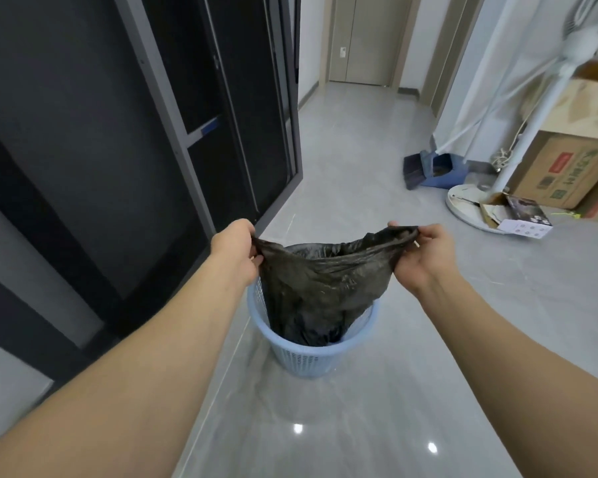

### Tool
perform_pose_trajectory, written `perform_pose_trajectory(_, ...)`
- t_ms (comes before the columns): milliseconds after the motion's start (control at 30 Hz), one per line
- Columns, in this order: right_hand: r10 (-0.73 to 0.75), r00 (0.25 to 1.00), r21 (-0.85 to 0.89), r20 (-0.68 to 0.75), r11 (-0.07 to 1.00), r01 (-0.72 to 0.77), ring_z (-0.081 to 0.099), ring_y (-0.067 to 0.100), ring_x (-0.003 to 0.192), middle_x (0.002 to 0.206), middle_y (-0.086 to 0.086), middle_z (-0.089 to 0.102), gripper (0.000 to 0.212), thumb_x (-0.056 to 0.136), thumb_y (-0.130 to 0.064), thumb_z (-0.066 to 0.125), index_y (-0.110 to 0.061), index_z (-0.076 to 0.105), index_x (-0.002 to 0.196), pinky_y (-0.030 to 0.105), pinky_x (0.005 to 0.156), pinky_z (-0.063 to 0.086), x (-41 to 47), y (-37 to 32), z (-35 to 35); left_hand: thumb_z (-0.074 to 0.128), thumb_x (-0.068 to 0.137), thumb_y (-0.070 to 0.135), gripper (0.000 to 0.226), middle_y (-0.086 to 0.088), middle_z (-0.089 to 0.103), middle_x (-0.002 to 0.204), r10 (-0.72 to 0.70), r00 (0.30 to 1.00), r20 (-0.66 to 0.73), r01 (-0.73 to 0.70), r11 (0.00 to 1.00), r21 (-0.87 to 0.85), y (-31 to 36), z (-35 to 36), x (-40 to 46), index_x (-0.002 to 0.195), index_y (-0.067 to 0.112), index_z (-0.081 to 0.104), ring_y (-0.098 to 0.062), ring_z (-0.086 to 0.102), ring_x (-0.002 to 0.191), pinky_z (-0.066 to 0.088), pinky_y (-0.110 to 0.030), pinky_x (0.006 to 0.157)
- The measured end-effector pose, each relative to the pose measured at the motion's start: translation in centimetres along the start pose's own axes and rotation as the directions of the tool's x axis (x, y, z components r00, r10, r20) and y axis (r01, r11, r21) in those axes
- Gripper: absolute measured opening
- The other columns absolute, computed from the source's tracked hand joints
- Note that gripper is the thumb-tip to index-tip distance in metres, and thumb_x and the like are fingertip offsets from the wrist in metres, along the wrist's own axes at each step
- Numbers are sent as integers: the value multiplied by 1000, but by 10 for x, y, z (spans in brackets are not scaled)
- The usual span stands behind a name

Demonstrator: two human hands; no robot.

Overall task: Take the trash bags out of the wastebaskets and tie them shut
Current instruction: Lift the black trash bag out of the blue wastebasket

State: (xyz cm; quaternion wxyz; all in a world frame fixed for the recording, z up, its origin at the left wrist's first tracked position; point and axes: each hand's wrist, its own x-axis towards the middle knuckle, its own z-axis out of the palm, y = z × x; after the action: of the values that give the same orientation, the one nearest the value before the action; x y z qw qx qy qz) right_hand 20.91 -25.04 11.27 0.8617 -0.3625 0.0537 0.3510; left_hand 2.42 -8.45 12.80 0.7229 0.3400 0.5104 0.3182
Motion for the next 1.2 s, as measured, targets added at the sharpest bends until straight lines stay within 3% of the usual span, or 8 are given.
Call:
perform_pose_trajectory(67,-4,1000,22,-8,1000,4,54,30,75,87,15,59,27,87,-15,34,2,55,86,45,97,47,5,-3,11,49,90,5,9,-8,57,82,36,999,10,-35,995,-93,8,5,-1,94,8,55,-20,59,80,51,-32,68)
perform_pose_trajectory(167,-40,999,52,10,998,39,49,25,62,71,10,49,18,85,-15,31,-10,42,72,36,81,48,9,-9,34,45,90,3,12,-10,68,92,138,990,41,-130,980,-153,20,14,-1,90,10,54,-19,61,77,55,-34,73)
perform_pose_trajectory(300,-86,996,19,1,996,86,36,17,52,59,3,37,22,85,-13,33,-15,32,63,27,59,36,8,-20,57,45,89,10,11,-2,54,71,247,969,18,-244,966,-88,34,19,-4,82,17,50,-16,53,67,50,-35,75)
perform_pose_trajectory(633,-192,979,40,67,981,189,35,20,51,56,3,36,14,79,-13,37,-15,35,65,30,65,42,-37,-87,132,43,94,22,11,-5,62,91,361,932,9,-360,930,-69,114,51,-69,88,24,52,-19,58,82,52,-37,83)
perform_pose_trajectory(800,-338,940,-313,-51,899,307,30,15,47,57,-3,29,19,76,-17,42,-19,27,65,28,59,28,-95,-161,164,42,89,25,11,-7,53,92,408,893,189,-430,898,91,155,86,-139,89,19,52,-22,50,82,43,-37,74)
perform_pose_trajectory(1000,-535,841,-803,73,469,368,31,16,43,56,1,34,14,77,-20,43,-19,35,66,25,44,27,-166,-239,144,40,90,19,10,-3,32,73,372,776,508,-561,776,289,163,147,-234,87,11,46,-19,34,67,24,-32,61)
perform_pose_trajectory(1100,-485,853,-962,192,78,261,36,19,54,64,4,41,21,83,-27,47,-13,44,68,31,52,28,-180,-243,125,42,90,17,5,-1,29,70,317,690,651,-633,701,329,142,172,-267,87,15,39,-18,29,62,21,-31,58)
perform_pose_trajectory(1200,-355,913,-904,200,-427,32,53,23,77,94,9,60,36,88,-40,48,-9,54,105,34,63,40,-191,-242,89,48,88,21,10,-1,37,70,296,624,724,-736,533,417,106,180,-282,81,17,42,-20,37,64,27,-32,56)
